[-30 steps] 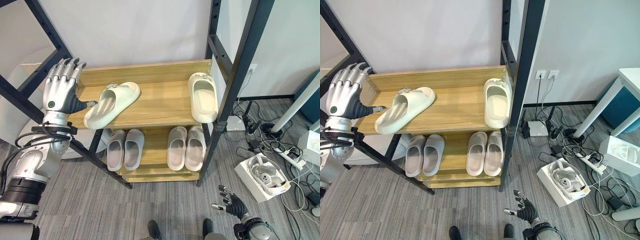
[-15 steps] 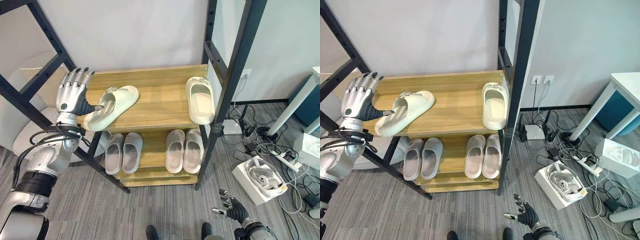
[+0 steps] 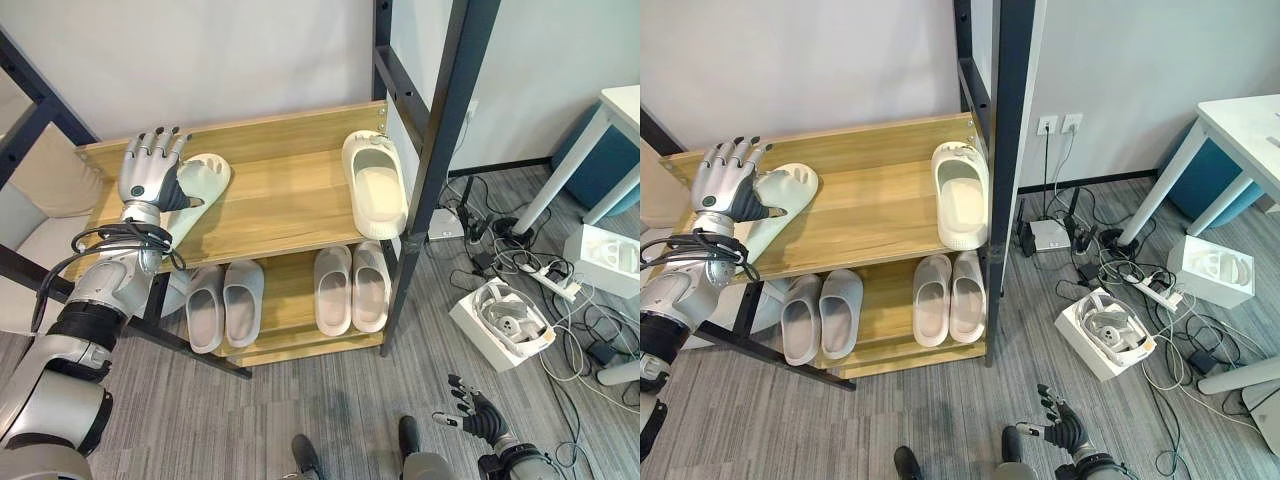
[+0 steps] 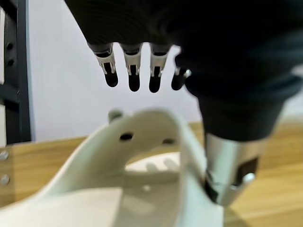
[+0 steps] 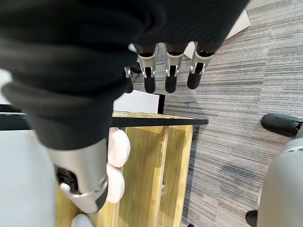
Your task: Arrange the slippers neatly on the shoe rack.
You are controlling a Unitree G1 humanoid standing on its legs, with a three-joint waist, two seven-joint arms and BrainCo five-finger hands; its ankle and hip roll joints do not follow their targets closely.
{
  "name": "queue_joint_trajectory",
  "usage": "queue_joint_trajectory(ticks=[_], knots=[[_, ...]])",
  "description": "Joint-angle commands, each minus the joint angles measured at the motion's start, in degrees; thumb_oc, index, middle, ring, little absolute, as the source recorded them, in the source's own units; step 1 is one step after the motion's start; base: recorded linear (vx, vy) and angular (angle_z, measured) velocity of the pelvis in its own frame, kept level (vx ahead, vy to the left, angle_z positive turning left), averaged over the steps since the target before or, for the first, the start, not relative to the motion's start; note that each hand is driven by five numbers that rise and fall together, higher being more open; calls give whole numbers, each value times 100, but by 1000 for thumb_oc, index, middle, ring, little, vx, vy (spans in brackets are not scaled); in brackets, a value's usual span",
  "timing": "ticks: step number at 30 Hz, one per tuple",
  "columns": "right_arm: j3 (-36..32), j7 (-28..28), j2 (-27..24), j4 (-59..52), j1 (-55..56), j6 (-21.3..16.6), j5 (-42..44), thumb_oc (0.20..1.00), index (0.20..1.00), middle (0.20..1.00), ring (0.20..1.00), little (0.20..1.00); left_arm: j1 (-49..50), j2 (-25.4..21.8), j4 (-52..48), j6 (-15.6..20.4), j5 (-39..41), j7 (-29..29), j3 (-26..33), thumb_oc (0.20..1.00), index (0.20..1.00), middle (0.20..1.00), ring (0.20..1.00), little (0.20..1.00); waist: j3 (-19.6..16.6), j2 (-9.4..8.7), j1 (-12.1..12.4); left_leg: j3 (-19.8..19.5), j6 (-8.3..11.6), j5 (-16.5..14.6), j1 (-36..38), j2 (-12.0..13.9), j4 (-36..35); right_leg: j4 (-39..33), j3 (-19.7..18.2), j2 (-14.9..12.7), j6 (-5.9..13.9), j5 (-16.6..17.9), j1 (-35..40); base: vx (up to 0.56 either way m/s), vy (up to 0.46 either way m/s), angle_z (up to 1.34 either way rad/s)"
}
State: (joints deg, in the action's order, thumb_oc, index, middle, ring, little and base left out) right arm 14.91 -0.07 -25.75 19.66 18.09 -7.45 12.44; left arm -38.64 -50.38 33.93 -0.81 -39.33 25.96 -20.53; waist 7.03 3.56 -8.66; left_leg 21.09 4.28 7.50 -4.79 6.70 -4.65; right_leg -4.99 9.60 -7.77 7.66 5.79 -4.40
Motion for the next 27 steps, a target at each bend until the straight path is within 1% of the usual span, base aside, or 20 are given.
queue_joint_trajectory(ticks=[1, 8, 13, 15, 16, 18, 23, 27], knots=[[21, -58, 66, -448, -165, -300, 77, 1000, 1000, 1000, 1000, 1000, -857, -428, 360, -124, -11, 55, 51, 1000, 1000, 1000, 1000, 1000, 141, -335, 36, -163, 205, -710, 545, -17, -35, 63, 298, -218, 538, -298, 30, 0, 0, 0], [59, -80, 84, -405, -190, -319, 40, 1000, 1000, 1000, 1000, 1000, -908, -396, 285, -63, 71, 146, 57, 1000, 1000, 1000, 1000, 1000, 168, -345, 49, -167, 201, -710, 531, -21, -35, 69, 290, -218, 537, -295, 7, 0, 0, 0], [109, -80, 145, -312, -216, -325, 24, 1000, 1000, 1000, 1000, 1000, -571, -417, -686, 131, 169, 408, 575, 1000, 1000, 1000, 1000, 1000, 129, -332, 113, -218, 207, -728, 571, -25, -35, 58, 331, -221, 513, -333, 82, 0, 0, 0], [119, -76, 182, -275, -251, -317, 23, 1000, 1000, 1000, 1000, 1000, -400, -411, -1062, 194, 187, 495, 832, 1000, 1000, 1000, 1000, 1000, 115, -325, 153, -236, 211, -734, 591, -27, -35, 54, 351, -222, 504, -349, 114, 0, 0, 0], [134, -85, 207, -235, -288, -310, 16, 1000, 1000, 1000, 1000, 1000, -215, -399, -1319, 253, 212, 573, 1063, 1000, 1000, 1000, 1000, 1000, 100, -324, 182, -249, 217, -735, 603, -27, -35, 48, 363, -221, 493, -360, 142, 14, -10, 4], [172, -71, 216, -213, -332, -300, -4, 1000, 1000, 1000, 1000, 1000, -75, -404, -1519, 293, 229, 627, 1242, 1000, 1000, 1000, 1000, 1000, 80, -316, 201, -272, 220, -740, 620, -23, -35, 43, 371, -218, 483, -370, 164, 13, -9, 3], [216, -59, 212, -156, -360, -293, -36, 1000, 1000, 1000, 1000, 1000, 179, -559, -1633, 304, 185, 654, 1493, 1000, 1000, 1000, 1000, 1000, 49, -316, 242, -289, 227, -742, 656, -7, -35, 36, 399, -197, 467, -390, 228, 8, -8, 8], [214, -38, 191, -147, -329, -300, -47, 1000, 1000, 1000, 1000, 1000, 228, -719, -1382, 255, 122, 635, 1453, 1000, 1000, 1000, 1000, 1000, 43, -319, 234, -295, 231, -747, 674, -2, -35, 35, 399, -189, 471, -391, 251, 2, -4, 3]])
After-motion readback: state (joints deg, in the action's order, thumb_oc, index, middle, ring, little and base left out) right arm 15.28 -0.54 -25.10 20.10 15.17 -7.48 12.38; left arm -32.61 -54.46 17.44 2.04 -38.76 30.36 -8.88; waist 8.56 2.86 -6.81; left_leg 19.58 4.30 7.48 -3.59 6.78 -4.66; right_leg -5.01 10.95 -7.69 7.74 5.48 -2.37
